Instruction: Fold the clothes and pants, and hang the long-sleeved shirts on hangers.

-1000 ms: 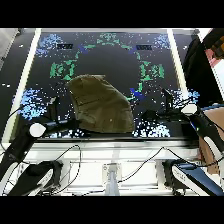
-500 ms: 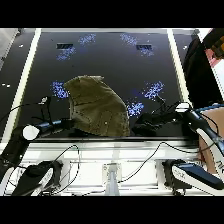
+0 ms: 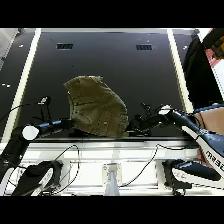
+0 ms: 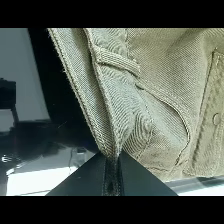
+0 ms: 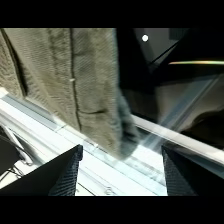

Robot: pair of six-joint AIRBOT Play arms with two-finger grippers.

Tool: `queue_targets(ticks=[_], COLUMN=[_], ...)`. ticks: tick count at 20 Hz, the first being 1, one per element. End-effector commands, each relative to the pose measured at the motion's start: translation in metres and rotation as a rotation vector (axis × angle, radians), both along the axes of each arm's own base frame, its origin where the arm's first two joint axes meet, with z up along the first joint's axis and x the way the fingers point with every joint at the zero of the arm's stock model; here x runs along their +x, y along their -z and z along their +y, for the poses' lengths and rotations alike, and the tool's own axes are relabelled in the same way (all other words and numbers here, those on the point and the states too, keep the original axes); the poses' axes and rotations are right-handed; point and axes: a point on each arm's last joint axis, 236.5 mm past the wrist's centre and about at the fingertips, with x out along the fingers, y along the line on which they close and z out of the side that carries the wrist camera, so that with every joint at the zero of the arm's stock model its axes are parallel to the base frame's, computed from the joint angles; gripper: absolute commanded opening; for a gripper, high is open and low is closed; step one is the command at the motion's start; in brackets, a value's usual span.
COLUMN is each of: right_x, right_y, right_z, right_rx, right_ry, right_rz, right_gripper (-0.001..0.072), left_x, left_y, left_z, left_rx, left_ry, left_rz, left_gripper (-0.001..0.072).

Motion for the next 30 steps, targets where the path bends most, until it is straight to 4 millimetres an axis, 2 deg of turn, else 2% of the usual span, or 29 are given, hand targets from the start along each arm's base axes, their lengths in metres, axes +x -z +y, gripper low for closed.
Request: queue_targets(ticks=[1,5,9,13,14,15,17,19,21,23,25,27,30], right_x=[-0.001,0.012,0.017,0.034,0.037,0.039,0.039,0.039,0.044,0.055,0.069,0.083,0.096], right_y=[0.014,0.015,0.01,0.0,-0.001,-0.002,-0.011,-0.032,-0.065,-0.116,-0.172,-0.232,-0.315], right_z=[0.003,0.018,0.026,0.037,0.037,0.038,0.04,0.044,0.046,0.048,0.044,0.032,0.003], right_rx=[-0.042,0.018,0.07,0.144,0.147,0.153,0.177,0.218,0.252,0.286,0.305,0.297,0.233], right_ry=[0.035,0.134,0.114,0.118,0.12,0.102,0.051,0.009,-0.01,-0.031,-0.032,0.005,0.076], right_rz=[0.032,0.067,0.023,-0.073,-0.089,-0.113,-0.176,-0.245,-0.35,-0.513,-0.68,-0.819,-1.006], right_gripper=[0.0582,0.0547,0.0545,0.0307,0.0204,0.0025,0.0021,0.002,0.0021,0.002,0.002,0.002,0.002], left_x=[0.0,0.0,0.0,0.0,0.0,0.0,0.001,0.006,0.019,0.033,0.046,0.052,0.048], left_y=[-0.001,-0.001,-0.001,-0.001,-0.001,-0.001,-0.004,-0.019,-0.051,-0.093,-0.149,-0.207,-0.3], left_z=[0.0,0.0,0.0,0.0,0.0,0.0,-0.005,-0.019,-0.034,-0.039,-0.04,-0.036,-0.021], left_rx=[-0.003,-0.002,-0.002,-0.002,-0.002,-0.003,-0.034,-0.121,-0.199,-0.221,-0.234,-0.249,-0.281], left_ry=[-0.001,-0.001,-0.002,-0.002,-0.002,-0.002,-0.009,-0.031,-0.017,0.014,0.022,0.013,-0.043], left_rz=[-0.001,-0.001,-0.001,-0.001,-0.001,-0.001,0.0,-0.012,-0.079,-0.189,-0.327,-0.484,-0.763], left_gripper=[0.0063,0.0062,0.0063,0.0063,0.0063,0.0063,0.0063,0.0063,0.0063,0.0063,0.0063,0.0063,0.0063])
